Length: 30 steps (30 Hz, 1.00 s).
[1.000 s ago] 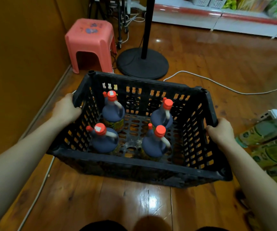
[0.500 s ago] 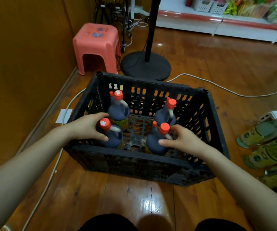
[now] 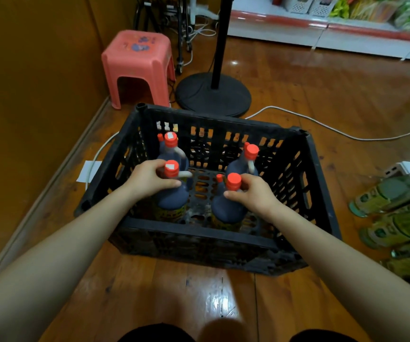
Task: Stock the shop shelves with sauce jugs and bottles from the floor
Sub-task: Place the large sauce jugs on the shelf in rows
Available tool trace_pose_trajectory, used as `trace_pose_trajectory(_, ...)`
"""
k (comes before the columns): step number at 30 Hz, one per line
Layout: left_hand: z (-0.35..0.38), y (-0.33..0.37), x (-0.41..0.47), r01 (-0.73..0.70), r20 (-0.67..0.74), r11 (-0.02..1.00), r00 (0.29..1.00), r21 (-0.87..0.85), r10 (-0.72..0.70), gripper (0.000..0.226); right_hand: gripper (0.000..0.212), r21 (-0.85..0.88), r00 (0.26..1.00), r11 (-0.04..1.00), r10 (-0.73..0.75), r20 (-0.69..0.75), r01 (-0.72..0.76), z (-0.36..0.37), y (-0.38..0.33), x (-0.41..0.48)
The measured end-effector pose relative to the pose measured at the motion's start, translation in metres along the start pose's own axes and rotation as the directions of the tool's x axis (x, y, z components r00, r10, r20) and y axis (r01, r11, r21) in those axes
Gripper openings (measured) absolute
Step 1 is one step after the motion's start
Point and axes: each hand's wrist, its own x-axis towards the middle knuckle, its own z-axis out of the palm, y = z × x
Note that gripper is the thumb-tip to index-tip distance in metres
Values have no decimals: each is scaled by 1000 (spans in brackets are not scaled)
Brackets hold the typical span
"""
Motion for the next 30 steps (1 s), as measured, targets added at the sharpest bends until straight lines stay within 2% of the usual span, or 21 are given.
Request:
trace_pose_trajectory(3,9,3,2,-11,-5,998,1000,-59,10,30,24,65,1000,998,-18,-8,18,6,-1,2)
trace_pose_trajectory(7,6,2,2,-4,-22,998,1000,-63,3,31,22,33,998,998,-54,-25,55,6,1,0)
trace_pose_trajectory(12,-22,35,-10,36,-171,990,984,-133,-58,37,13,83,995,993,-75,-69,81,-23,-20,-17)
trace_pose_trajectory(18,-107,133,-28,57,-250,985,964,-161,-96,26,25,172,992,984,-34,-126,55,-107,-99,-52)
trace_pose_trajectory(23,-184,234,-46,63,-253,986,962,-154,-101,20,14,174,982,984,-12,-190,45,-201,-173,-93)
trace_pose_trajectory(27,-245,321,-66,54,-205,979,974,-197,-95,37,18,172,976,985,6,-219,32,-279,-230,-133)
trace_pose_trajectory(30,-283,386,-81,26,-190,976,979,-215,-68,37,16,177,966,984,17,-259,30,-336,-265,-166)
